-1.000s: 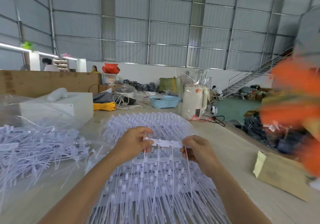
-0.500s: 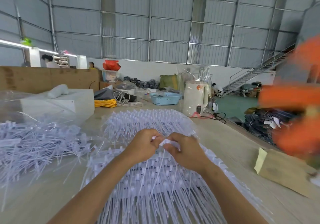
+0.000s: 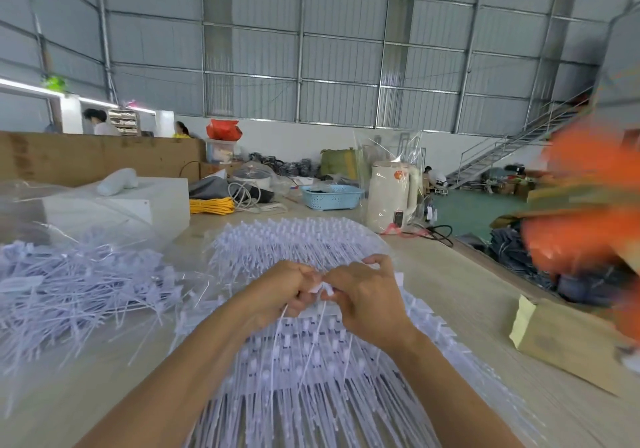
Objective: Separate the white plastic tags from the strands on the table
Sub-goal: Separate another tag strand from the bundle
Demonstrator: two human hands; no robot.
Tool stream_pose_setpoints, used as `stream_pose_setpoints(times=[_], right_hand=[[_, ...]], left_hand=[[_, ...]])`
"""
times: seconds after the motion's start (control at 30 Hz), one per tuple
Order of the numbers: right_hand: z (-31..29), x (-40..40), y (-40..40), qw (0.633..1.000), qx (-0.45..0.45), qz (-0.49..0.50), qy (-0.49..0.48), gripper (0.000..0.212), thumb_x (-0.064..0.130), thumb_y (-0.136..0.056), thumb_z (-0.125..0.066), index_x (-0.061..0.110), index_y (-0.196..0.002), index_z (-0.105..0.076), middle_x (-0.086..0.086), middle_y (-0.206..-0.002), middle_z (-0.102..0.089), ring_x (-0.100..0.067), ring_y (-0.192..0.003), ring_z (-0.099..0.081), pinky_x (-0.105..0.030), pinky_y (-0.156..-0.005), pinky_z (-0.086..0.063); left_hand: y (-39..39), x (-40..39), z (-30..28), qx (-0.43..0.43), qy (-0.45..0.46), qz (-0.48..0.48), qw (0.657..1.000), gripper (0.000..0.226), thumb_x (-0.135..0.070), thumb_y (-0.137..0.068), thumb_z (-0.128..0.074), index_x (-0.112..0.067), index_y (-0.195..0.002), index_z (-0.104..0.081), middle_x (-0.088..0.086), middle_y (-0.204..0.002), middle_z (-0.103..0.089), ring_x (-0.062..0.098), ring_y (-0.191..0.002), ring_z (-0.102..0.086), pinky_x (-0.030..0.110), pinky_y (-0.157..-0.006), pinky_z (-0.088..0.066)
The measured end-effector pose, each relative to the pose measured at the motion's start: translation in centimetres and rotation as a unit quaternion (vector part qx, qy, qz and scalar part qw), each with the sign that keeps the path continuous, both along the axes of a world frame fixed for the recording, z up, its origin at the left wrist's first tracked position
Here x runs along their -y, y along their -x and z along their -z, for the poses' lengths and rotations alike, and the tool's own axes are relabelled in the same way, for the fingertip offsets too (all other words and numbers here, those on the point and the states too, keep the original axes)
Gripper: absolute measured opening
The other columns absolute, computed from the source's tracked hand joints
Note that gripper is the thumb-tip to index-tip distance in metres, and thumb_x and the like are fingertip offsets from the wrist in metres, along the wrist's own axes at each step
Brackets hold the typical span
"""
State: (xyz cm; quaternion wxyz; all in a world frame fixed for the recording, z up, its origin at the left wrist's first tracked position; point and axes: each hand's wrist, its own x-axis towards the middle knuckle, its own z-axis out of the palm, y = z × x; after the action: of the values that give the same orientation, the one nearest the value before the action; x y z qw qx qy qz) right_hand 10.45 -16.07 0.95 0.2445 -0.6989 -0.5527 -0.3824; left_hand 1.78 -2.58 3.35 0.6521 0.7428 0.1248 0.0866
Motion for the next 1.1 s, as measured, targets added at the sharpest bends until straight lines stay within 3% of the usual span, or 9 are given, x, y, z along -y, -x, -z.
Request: stream_pose_setpoints(times=[0.1, 0.2, 0.37, 0.53, 0.67, 0.8, 0.87, 0.97, 1.1], right_hand=[[-0.5, 0.1, 0.1, 0.998, -0.009, -0.055, -0.036, 0.013, 0.017, -0.082, -0.055, 0.02, -0.071, -0.061, 0.016, -0.062, -0.053, -0.013, -0.055, -0.054, -0.037, -0.077, -0.033], [-0.8, -0.1, 0.4, 0.98, -0.139, -0.14, -0.042, 0.018, 0.023, -0.087, -0.056, 0.015, -0.072, -0.06, 0.021, -0.063, -0.041, -0.005, -0.059, -0.045, -0.039, -0.075, -0.034], [-1.2, 0.4, 1.0, 0.884, -0.369, -0.283, -0.035, 0.022, -0.003, -0.086, -0.059, 0.018, -0.077, -0.059, 0.018, -0.064, -0.054, 0.004, -0.063, -0.045, -0.01, -0.063, -0.033], [-1.3, 0.2, 1.0, 0.91, -0.317, -0.257, -0.07, 0.007, 0.005, -0.082, -0.061, 0.007, -0.078, -0.067, 0.012, -0.065, -0.056, -0.001, -0.066, -0.05, -0.014, -0.065, -0.036], [-1.2, -0.3, 1.2, 0.935, -0.247, -0.223, -0.121, 0.01, 0.012, -0.079, -0.062, 0.006, -0.078, -0.071, 0.015, -0.069, -0.059, -0.002, -0.067, -0.053, -0.035, -0.074, -0.043], [-1.4, -0.1, 1.1, 0.943, -0.23, -0.196, -0.138, 0.01, 0.013, -0.081, -0.064, 0.017, -0.079, -0.072, 0.016, -0.072, -0.063, -0.009, -0.071, -0.058, -0.047, -0.08, -0.044], [-1.7, 0.1, 1.2, 0.932, -0.259, -0.218, -0.133, 0.013, 0.005, -0.083, -0.065, 0.017, -0.081, -0.072, 0.001, -0.074, -0.068, -0.015, -0.073, -0.061, -0.038, -0.077, -0.048], [-2.1, 0.6, 1.1, 0.894, -0.347, -0.26, -0.111, 0.022, -0.002, -0.085, -0.062, 0.018, -0.078, -0.068, 0.009, -0.072, -0.064, -0.001, -0.07, -0.058, -0.015, -0.07, -0.045], [-2.0, 3.4, -2.1, 0.828, -0.467, -0.171, -0.26, 0.022, 0.013, -0.092, -0.053, 0.008, -0.07, -0.053, 0.004, -0.063, -0.046, 0.003, -0.054, -0.042, -0.02, -0.063, -0.04]], left_hand=[[0.3, -0.4, -0.4, -0.011, 0.105, 0.075, 0.992, 0.028, -0.007, -0.099, -0.038, -0.005, -0.077, -0.054, -0.004, -0.044, -0.043, 0.002, -0.033, -0.023, 0.014, -0.037, -0.015], [0.6, -0.4, -0.5, -0.002, 0.189, 0.113, 0.975, 0.014, -0.014, -0.086, -0.047, -0.005, -0.076, -0.05, -0.003, -0.046, -0.037, 0.002, -0.032, -0.026, 0.014, -0.036, -0.018], [0.3, 0.2, 0.4, 0.059, 0.266, 0.125, 0.954, 0.015, -0.015, -0.073, -0.053, -0.008, -0.06, -0.056, -0.003, -0.043, -0.035, 0.003, -0.03, -0.028, 0.015, -0.034, -0.02], [0.0, 0.6, 1.0, 0.111, 0.317, 0.149, 0.93, 0.014, -0.014, -0.069, -0.066, -0.007, -0.064, -0.054, -0.004, -0.043, -0.033, 0.004, -0.036, -0.016, 0.015, -0.036, -0.02], [-0.2, 1.0, 1.3, 0.163, 0.408, 0.169, 0.882, 0.045, -0.001, -0.043, -0.09, -0.004, -0.065, -0.051, -0.005, -0.046, -0.023, 0.005, -0.041, -0.014, 0.014, -0.034, -0.023], [-0.3, 1.6, 1.0, 0.171, 0.398, 0.141, 0.89, 0.017, -0.004, -0.063, -0.07, -0.008, -0.054, -0.057, -0.005, -0.043, -0.032, 0.001, -0.03, -0.028, 0.014, -0.034, -0.017], [-0.6, 2.0, 0.9, 0.163, 0.405, 0.124, 0.891, 0.019, -0.005, -0.072, -0.052, -0.009, -0.053, -0.057, -0.006, -0.043, -0.033, 0.0, -0.028, -0.029, 0.013, -0.03, -0.017], [-0.6, 2.5, 0.6, 0.171, 0.443, 0.113, 0.873, 0.014, -0.002, -0.073, -0.043, -0.006, -0.063, -0.052, -0.005, -0.041, -0.035, 0.001, -0.027, -0.029, 0.012, -0.026, -0.018], [0.4, 0.0, -0.6, 0.234, 0.55, 0.142, 0.789, 0.02, 0.006, -0.073, -0.045, -0.007, -0.058, -0.048, -0.005, -0.045, -0.036, 0.002, -0.035, -0.024, 0.012, -0.031, -0.024]])
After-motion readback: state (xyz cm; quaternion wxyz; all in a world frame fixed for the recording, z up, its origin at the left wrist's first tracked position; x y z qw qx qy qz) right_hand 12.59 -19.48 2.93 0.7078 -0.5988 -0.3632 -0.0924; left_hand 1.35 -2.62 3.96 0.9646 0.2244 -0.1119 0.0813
